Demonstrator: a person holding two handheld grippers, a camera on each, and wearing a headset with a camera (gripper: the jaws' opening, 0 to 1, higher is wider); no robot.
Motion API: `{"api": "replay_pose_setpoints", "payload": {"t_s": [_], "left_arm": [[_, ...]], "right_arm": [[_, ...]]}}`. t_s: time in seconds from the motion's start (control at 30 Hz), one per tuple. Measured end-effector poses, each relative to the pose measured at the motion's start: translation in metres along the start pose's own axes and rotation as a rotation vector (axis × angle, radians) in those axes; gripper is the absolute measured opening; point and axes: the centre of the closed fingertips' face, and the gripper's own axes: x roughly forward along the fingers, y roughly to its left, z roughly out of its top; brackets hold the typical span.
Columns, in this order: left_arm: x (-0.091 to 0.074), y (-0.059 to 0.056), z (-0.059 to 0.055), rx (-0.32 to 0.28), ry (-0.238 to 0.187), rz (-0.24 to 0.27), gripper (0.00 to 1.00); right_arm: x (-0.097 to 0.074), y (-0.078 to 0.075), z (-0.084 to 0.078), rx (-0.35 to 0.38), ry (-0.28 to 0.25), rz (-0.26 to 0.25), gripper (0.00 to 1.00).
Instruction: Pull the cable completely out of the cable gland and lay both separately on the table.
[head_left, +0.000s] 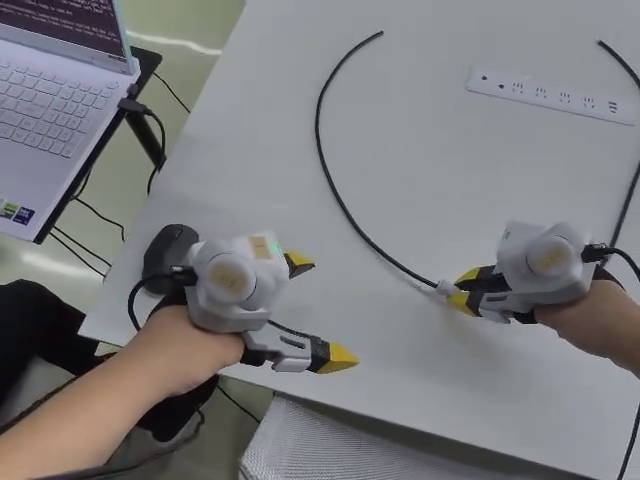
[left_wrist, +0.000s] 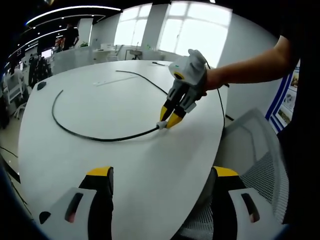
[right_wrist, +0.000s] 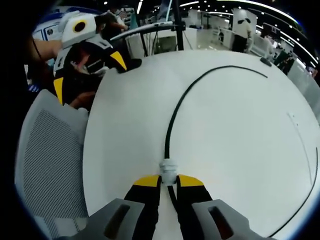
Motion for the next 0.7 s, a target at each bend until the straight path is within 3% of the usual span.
{"api": "replay_pose_setpoints", "payload": {"t_s": [0.17, 0.47, 0.7], "left_arm": [[0.006, -0.007, 0.014, 0.007, -0.015, 0.004, 0.79], [0.023, -0.029, 0.04, 0.049, -0.038, 0.001, 0.79], [0.033, -0.048, 0.059, 0.084, -0.055, -0.02, 0.77]], "right_arm": [[-0.014, 0.007, -0.003, -0.026, 0.005, 0.01, 0.07], [-0.046, 0.022, -0.006, -0.048, -0.022, 0.05, 0.07], [-0.072, 0.037, 0.005, -0.112, -0.039, 0.07, 0.07]]}}
